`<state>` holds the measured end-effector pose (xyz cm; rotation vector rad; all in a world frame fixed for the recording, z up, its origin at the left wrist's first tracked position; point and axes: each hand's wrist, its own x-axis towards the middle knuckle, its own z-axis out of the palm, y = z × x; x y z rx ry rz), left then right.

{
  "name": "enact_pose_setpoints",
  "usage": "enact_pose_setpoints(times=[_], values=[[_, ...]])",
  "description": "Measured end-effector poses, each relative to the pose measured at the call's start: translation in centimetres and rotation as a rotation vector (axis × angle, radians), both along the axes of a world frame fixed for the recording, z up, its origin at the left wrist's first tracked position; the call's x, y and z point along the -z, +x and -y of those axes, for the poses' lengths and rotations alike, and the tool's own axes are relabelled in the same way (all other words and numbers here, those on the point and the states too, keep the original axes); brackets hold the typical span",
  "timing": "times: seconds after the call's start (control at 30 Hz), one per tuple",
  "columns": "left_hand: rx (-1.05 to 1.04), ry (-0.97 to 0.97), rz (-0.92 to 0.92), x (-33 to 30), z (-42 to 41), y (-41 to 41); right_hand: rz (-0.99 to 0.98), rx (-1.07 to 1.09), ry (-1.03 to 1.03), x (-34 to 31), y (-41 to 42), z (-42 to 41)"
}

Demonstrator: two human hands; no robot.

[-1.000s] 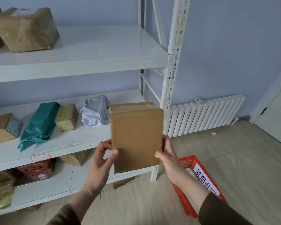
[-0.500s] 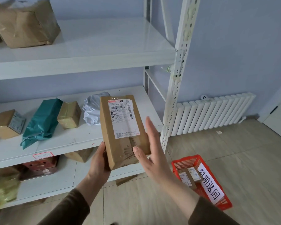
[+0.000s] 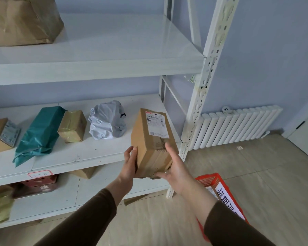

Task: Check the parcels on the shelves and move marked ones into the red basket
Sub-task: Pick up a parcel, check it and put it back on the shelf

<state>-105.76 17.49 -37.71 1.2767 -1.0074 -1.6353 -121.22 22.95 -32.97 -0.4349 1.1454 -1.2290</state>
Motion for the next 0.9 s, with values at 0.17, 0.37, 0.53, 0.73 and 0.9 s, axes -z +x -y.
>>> enact_pose_setpoints(times=[0.17, 0.37, 0.53, 0.73, 0.9], values=[[0.169, -0.029, 0.03, -1.0, 4.2, -1.3, -0.183, 0.041, -0.003, -0.2, 0.1, 7.4], [0.239, 0.036, -0.01, -3.0, 9.5, -2.0, -0.362, 0.086, 0.058, 0.6, 0.0, 14.8], [0.201, 0.045, 0.001, -3.4, 14.3, -2.7, -0.418, 0.146, 0.062, 1.9, -0.4, 19.6], [0.177, 0.132, 0.041, -3.6, 19.0, -3.2, -0.456, 0.203, 0.038, 2.3, -0.7, 23.3], [0.19, 0.144, 0.047, -3.6, 21.3, -3.3, -0.488, 0.226, 0.039, 2.4, -0.9, 25.3]])
